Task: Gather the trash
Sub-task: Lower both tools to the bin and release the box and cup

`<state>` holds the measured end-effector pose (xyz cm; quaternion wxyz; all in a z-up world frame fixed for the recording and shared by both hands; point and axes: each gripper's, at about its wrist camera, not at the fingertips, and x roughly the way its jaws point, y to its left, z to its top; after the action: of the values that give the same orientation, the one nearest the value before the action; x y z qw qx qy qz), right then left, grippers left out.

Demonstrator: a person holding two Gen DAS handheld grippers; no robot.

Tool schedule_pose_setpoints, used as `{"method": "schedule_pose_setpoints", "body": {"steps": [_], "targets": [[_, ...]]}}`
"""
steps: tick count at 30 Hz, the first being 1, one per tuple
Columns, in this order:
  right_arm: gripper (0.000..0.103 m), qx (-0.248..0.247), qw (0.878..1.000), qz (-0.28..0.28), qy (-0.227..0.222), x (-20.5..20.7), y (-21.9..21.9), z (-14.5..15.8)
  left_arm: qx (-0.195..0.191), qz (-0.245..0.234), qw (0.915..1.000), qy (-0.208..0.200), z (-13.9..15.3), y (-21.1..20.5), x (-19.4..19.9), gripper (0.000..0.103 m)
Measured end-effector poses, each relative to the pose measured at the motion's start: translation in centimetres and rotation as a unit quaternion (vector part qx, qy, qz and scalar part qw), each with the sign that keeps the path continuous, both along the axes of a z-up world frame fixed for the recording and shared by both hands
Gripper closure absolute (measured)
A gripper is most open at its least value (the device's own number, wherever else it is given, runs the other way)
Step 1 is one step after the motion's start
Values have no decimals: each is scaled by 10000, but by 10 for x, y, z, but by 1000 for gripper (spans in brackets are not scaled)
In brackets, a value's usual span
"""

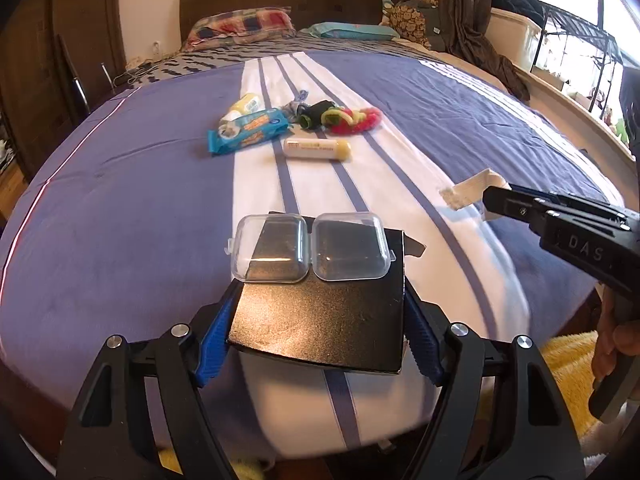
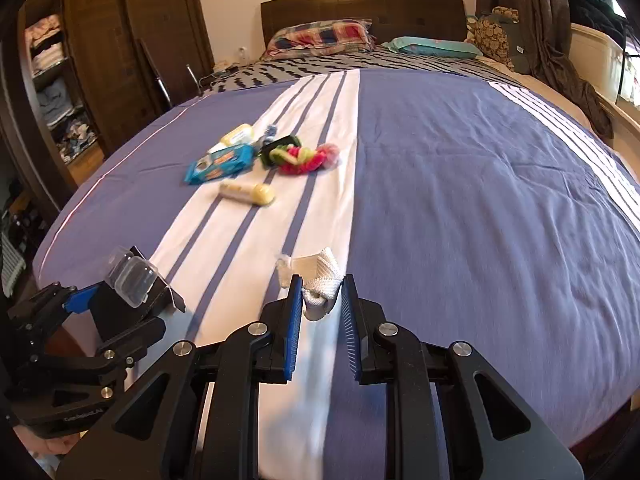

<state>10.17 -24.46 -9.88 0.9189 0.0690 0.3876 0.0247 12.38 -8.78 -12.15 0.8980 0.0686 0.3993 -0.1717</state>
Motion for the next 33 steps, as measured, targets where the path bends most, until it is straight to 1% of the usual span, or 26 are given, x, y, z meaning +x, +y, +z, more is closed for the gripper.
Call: {"method": "schedule_pose_setpoints", "body": {"steps": [9,15,20,22,27,33], "targets": [[82,-79,9998,100,-147,-74,15,6,1,5,9999,-169,15,4,-71,32],[82,-183,9998,43,-75,-111,15,-3,-29,17,9997,-235,16,8,-111,32],[82,-277,9996,34,31,-135,17,-17,13,-38,9999,-144,3,10,-135,32],[82,-301,9995,45,82,-141,19,-22,122,-82,9998,-105,-7,7,-143,32],[82,-361,9989,111,289,-154,25,-41,218,-189,9996,49,-29,2,-159,32],[82,-443,9970,228,584,-161,32,-65,230,-310,9979,512,-64,0,-168,32]]}}
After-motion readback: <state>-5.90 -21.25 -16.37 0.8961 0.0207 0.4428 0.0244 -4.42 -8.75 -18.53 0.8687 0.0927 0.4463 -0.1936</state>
